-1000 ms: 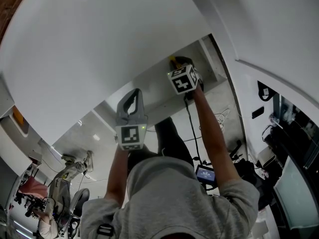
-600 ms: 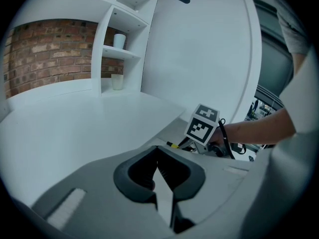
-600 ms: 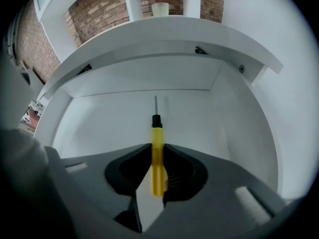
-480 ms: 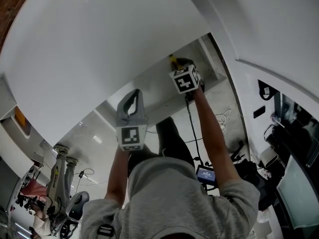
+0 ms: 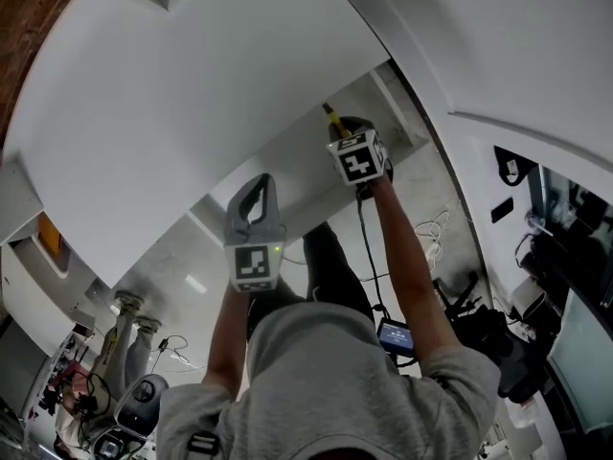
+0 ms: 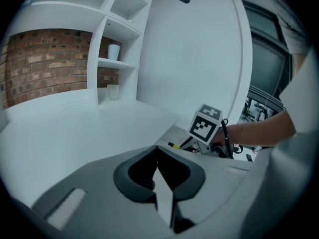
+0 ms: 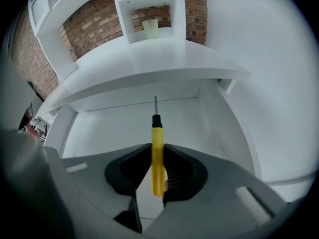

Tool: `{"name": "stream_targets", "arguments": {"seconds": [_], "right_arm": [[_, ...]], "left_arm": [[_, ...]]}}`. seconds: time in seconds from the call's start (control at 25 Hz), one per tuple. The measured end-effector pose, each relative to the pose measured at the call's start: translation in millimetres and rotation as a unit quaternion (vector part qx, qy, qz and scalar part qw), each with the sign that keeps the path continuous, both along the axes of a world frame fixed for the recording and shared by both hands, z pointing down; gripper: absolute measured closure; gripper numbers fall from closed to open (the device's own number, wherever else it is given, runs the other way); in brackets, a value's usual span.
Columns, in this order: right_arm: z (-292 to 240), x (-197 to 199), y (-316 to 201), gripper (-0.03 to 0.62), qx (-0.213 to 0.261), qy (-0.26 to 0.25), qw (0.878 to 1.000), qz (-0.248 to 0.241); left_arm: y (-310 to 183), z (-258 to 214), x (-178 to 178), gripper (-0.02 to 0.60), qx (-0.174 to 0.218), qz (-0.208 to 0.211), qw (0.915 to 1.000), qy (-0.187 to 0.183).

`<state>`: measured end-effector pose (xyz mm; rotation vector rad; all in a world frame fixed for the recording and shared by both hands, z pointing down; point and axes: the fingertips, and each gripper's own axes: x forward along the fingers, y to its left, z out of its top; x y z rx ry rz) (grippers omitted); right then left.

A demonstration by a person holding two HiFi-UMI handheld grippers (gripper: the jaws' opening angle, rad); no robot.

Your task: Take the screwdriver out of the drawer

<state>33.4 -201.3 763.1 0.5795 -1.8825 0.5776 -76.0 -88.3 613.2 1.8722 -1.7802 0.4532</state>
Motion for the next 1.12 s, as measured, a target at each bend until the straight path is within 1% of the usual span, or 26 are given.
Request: {"name": "stream_targets", "arguments": {"seconds": [0.16, 0.44, 0.64, 0.92, 1.12], "right_arm": [[-16.6, 5.6, 4.7, 0.513, 0.009, -0.008, 1.0, 0.016], [-39.0, 17.3, 13.0, 0.513, 0.022, -0.023, 0.998, 0.045], [-49.1, 21.8, 18.4, 0.513, 0.031, -0.026, 0.998, 0.053], [-57.0, 21.3, 28.5, 0.513, 0.032, -0.022, 0.997, 0.059], [-71.3, 21.8, 34.2, 0.513, 0.04, -0.031, 0.996, 0.071]], "left_arm": [[1.5, -13.5, 3.8, 0.569, 0.012, 0.012, 0.9999, -0.002], [6.7, -33.6, 1.4, 0.569, 0.027, 0.017, 0.9995, -0.007], [11.2, -46.6, 0.5, 0.569, 0.04, 0.024, 0.9988, -0.017], [22.1, -58.7, -1.5, 0.569, 0.043, 0.03, 0.9984, -0.019], [23.7, -71.0, -4.2, 0.569, 0.055, 0.039, 0.9974, -0.026]]}}
